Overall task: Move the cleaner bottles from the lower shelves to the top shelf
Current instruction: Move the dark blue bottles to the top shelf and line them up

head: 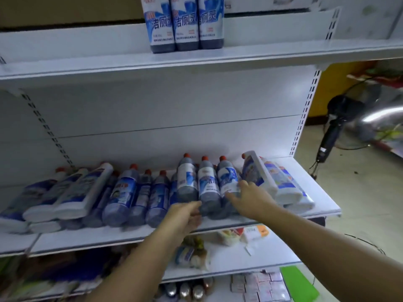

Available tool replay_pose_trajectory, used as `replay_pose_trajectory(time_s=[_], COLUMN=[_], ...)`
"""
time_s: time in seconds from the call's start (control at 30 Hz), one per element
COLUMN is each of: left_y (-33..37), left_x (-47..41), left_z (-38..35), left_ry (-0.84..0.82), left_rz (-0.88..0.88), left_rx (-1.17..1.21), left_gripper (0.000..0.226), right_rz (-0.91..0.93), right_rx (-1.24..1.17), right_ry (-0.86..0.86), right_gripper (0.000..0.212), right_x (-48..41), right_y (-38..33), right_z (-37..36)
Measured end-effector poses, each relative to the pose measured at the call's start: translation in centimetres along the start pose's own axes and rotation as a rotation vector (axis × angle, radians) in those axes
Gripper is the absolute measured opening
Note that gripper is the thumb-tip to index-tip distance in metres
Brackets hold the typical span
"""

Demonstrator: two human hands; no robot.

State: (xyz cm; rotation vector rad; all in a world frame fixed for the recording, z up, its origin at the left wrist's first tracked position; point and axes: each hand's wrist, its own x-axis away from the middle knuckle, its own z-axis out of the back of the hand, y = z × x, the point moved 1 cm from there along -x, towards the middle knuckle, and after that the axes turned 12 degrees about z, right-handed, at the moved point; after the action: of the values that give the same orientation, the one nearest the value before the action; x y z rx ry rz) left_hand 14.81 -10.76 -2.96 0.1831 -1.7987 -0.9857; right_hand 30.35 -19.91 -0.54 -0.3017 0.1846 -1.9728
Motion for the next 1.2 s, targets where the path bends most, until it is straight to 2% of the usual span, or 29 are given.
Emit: replay_pose_trajectory(time_s=[0.07, 0.17, 0.2, 0.27, 0.3, 0.33, 0.4, 0.43, 0.47, 0.57, 0.67, 0.73, 0.83, 0.9, 1.0, 1.1, 1.2], left_y=[-0.6, 0.2, 0.6, 0.9, 0.7, 0.6, 0.6, 0.7, 0.7, 0.6, -0.2, -0.7, -0.6, -0.5, -1.1, -1.5, -1.5], left_x=[-1.2, -2.2, -2.7, -6.0, -7.6, -8.2, -5.8, -3.7, -3.1, -1.4, 0.8, 2.0, 4.0, 5.6, 8.2, 11.3, 13.9], left_z=[-1.2, -3.3, -3.8, -3.8, -3.7, -3.5, -3.3, -3.4, -3.1, -1.8, -1.1, -0.8, -0.1, 0.1, 0.2, 0.2, 0.5], left_ry=[-0.059, -0.093, -0.083, 0.006, 0.016, 0.007, -0.036, -0.069, -0.118, -0.304, -0.424, -0.467, -0.493, -0.47, -0.401, -0.38, -0.382], left_rz=[0.048, 0.111, 0.136, 0.143, 0.129, 0.108, 0.063, 0.094, 0.153, 0.286, 0.296, 0.254, 0.142, 0.059, -0.044, -0.101, -0.159], left_rx=[0.114, 0.273, 0.289, 0.297, 0.293, 0.296, 0.296, 0.293, 0.308, 0.411, 0.435, 0.381, 0.249, 0.118, -0.104, -0.208, -0.256], left_gripper=[0.034, 0.042, 0.054, 0.094, 0.107, 0.11, 0.084, 0.067, 0.062, 0.066, 0.059, 0.051, 0.06, 0.067, 0.064, 0.074, 0.085], right_rz=[-0.073, -0.283, -0.305, -0.325, -0.333, -0.336, -0.354, -0.357, -0.348, -0.303, -0.255, -0.213, -0.084, -0.027, 0.07, 0.135, 0.205], right_rx=[-0.114, -0.458, -0.493, -0.543, -0.581, -0.624, -0.762, -0.888, -1.048, -1.511, -1.816, -1.835, -1.77, -1.758, -1.721, -1.732, -1.784], right_ry=[-0.043, 0.117, 0.145, 0.193, 0.214, 0.235, 0.255, 0.267, 0.272, 0.237, 0.209, 0.169, 0.102, 0.074, 0.025, 0.005, -0.007], right_gripper=[0.053, 0.071, 0.071, 0.066, 0.063, 0.059, 0.049, 0.046, 0.043, 0.034, 0.025, 0.032, 0.05, 0.062, 0.072, 0.075, 0.105], right_x=[-1.1, -2.3, -2.7, -3.0, -2.9, -2.8, -2.4, -2.0, -1.5, 0.5, 2.3, 3.6, 5.8, 7.2, 9.3, 11.6, 13.5], right_y=[-0.1, -0.1, -0.2, -0.3, -0.4, -0.4, 0.0, 0.3, 0.6, 0.6, 0.8, 1.2, 1.6, 1.6, 1.4, 0.9, 0.1], right_z=[-1.2, -2.3, -2.7, -3.1, -3.1, -2.9, -2.4, -2.2, -2.0, -1.3, -0.9, -0.6, 0.1, 0.6, 1.4, 2.4, 4.0])
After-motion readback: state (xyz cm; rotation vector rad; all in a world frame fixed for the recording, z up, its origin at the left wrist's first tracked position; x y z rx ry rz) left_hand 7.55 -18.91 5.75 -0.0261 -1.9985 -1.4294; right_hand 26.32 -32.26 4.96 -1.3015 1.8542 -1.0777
